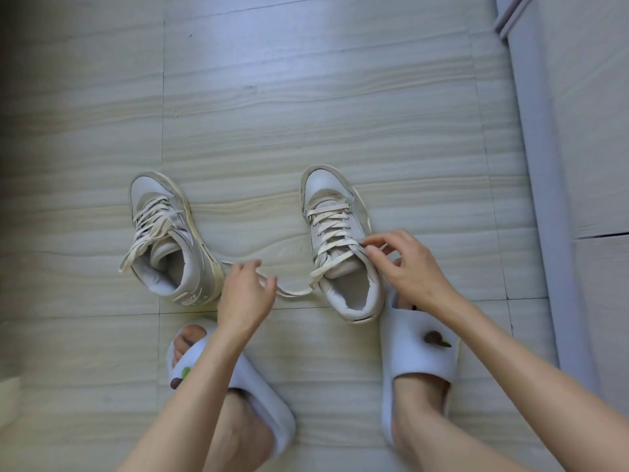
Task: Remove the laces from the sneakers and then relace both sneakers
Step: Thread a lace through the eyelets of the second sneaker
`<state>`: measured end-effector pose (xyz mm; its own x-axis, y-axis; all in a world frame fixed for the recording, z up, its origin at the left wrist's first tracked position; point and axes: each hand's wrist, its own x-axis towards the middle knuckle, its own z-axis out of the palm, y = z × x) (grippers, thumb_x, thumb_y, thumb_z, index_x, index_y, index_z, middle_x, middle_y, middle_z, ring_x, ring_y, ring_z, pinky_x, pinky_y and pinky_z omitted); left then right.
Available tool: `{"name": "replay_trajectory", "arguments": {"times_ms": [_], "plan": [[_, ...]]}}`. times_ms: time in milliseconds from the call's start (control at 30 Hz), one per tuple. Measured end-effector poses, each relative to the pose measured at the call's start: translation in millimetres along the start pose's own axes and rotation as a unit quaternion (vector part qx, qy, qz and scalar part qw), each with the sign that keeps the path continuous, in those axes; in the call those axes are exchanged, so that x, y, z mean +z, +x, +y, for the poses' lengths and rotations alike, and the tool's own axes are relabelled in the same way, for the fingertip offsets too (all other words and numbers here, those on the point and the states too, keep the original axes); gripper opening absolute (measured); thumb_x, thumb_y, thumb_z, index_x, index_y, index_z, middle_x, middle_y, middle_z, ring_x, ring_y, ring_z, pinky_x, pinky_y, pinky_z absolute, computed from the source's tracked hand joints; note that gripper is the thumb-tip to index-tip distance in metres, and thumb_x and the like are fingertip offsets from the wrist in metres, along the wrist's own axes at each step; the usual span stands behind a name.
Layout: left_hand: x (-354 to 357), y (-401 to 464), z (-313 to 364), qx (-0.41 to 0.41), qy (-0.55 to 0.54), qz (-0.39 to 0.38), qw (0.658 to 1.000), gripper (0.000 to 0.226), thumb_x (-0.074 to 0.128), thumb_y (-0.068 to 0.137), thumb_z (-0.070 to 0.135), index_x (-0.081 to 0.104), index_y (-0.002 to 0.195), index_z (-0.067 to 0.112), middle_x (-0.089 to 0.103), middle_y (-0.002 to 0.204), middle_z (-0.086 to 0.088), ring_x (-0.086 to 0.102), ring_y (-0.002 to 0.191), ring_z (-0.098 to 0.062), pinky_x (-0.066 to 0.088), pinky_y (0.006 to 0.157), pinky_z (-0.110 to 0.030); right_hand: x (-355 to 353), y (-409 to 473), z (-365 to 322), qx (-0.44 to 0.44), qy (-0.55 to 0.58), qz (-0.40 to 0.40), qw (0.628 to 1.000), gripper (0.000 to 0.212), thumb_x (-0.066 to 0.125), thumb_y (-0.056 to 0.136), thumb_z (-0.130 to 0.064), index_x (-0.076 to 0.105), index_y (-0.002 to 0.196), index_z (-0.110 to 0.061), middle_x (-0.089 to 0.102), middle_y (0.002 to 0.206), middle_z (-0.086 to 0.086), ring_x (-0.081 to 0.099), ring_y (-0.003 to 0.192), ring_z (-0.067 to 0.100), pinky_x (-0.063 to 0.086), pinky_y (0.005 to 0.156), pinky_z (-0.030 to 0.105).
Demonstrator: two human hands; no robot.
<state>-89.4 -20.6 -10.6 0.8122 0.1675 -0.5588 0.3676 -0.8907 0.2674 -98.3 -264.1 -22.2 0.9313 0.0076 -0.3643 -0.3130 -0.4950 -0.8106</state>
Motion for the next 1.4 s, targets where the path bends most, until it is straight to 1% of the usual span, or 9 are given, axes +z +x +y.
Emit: {"name": "replay_trajectory", "arguments": {"times_ms": [100, 200, 400, 667, 900, 1033, 1133, 1333, 1400], "plan": [[0.1, -3.1, 32.1, 0.115, -0.154, 0.014, 0.981, 0.009, 0.058, 0.090, 0.021, 0.064, 0.097, 0.018, 0.066, 0.092, 0.005, 0.060, 0.084, -0.004, 0.042, 0.071, -0.011, 0.4, 8.7, -8.9, -0.014, -0.017, -0.014, 1.000, 0.016, 0.061, 0.089, -0.024, 0.068, 0.103, -0.020, 0.054, 0.095, -0.005, 0.053, 0.079, 0.001, 0.034, 0.073, 0.005], [5.0, -1.5, 56.4, 0.107, -0.207, -0.023, 0.972, 0.006, 0.066, 0.084, 0.027, 0.061, 0.083, 0.024, 0.060, 0.067, 0.012, 0.055, 0.063, 0.002, 0.038, 0.059, -0.012, -1.4, 13.8, -15.7, -0.015, -0.055, -0.062, 0.996, 0.022, 0.062, 0.089, -0.027, 0.067, 0.110, -0.022, 0.050, 0.096, -0.004, 0.052, 0.084, 0.008, 0.036, 0.079, 0.013], [5.6, 8.1, 72.5, 0.094, -0.109, -0.010, 0.990, 0.008, 0.062, 0.080, 0.023, 0.055, 0.076, 0.026, 0.053, 0.062, 0.010, 0.052, 0.066, -0.013, 0.035, 0.061, -0.025, -0.9, 13.6, -21.3, -0.042, -0.128, -0.068, 0.989, 0.031, 0.066, 0.085, -0.029, 0.064, 0.114, -0.019, 0.051, 0.105, -0.002, 0.052, 0.100, 0.015, 0.039, 0.088, 0.025], [-14.4, 20.1, 73.8, 0.211, -0.007, -0.040, 0.977, 0.008, 0.059, 0.083, 0.018, 0.061, 0.075, 0.017, 0.062, 0.070, 0.001, 0.060, 0.073, -0.022, 0.050, 0.069, -0.035, 13.7, 6.3, -23.0, -0.066, -0.193, -0.049, 0.978, 0.027, 0.055, 0.087, -0.012, 0.055, 0.114, -0.011, 0.049, 0.116, 0.006, 0.043, 0.108, 0.024, 0.038, 0.087, 0.031], [-17.4, 30.7, 83.3, 0.335, 0.089, 0.051, 0.937, 0.008, 0.054, 0.088, 0.016, 0.058, 0.088, 0.009, 0.064, 0.083, -0.008, 0.057, 0.075, -0.031, 0.044, 0.065, -0.038, 18.1, 3.1, -22.0, -0.073, -0.209, -0.039, 0.974, 0.030, 0.053, 0.082, -0.004, 0.055, 0.111, -0.010, 0.049, 0.115, 0.005, 0.042, 0.105, 0.024, 0.042, 0.081, 0.034], [-9.4, 29.7, 69.1, 0.132, -0.222, -0.083, 0.962, 0.009, 0.063, 0.087, 0.016, 0.061, 0.078, 0.017, 0.065, 0.075, 0.000, 0.058, 0.070, -0.013, 0.047, 0.067, -0.027, 23.6, -2.7, -15.2, -0.069, -0.164, -0.017, 0.984, 0.034, 0.055, 0.078, 0.000, 0.058, 0.110, -0.009, 0.054, 0.115, 0.005, 0.044, 0.102, 0.026, 0.035, 0.085, 0.028], [-3.3, 18.4, 49.3, -0.018, -0.479, -0.195, 0.855, 0.013, 0.051, 0.095, 0.014, 0.063, 0.091, 0.013, 0.063, 0.082, 0.000, 0.060, 0.075, -0.009, 0.051, 0.066, -0.021, 28.0, -6.2, -8.2, -0.078, -0.152, -0.006, 0.985, 0.037, 0.056, 0.076, 0.002, 0.060, 0.112, -0.007, 0.056, 0.118, 0.007, 0.045, 0.103, 0.029, 0.028, 0.086, 0.021], [7.0, 6.0, 42.7, -0.004, -0.434, -0.149, 0.888, 0.016, 0.051, 0.095, 0.014, 0.066, 0.090, 0.010, 0.064, 0.087, -0.005, 0.059, 0.084, -0.013, 0.054, 0.079, -0.027, 33.1, -9.7, 2.0, -0.112, -0.141, 0.025, 0.983, 0.030, 0.060, 0.085, -0.009, 0.060, 0.116, -0.006, 0.058, 0.119, 0.011, 0.049, 0.102, 0.032, 0.027, 0.092, 0.022], [9.1, 3.6, 41.0, -0.015, -0.449, -0.157, 0.880, 0.017, 0.049, 0.097, 0.017, 0.062, 0.091, 0.008, 0.060, 0.087, -0.007, 0.057, 0.079, -0.013, 0.053, 0.070, -0.023, 33.2, -10.4, 3.8, -0.108, -0.125, 0.028, 0.986, 0.029, 0.060, 0.090, -0.018, 0.061, 0.117, -0.009, 0.058, 0.120, 0.008, 0.048, 0.105, 0.030, 0.028, 0.093, 0.020]]}}
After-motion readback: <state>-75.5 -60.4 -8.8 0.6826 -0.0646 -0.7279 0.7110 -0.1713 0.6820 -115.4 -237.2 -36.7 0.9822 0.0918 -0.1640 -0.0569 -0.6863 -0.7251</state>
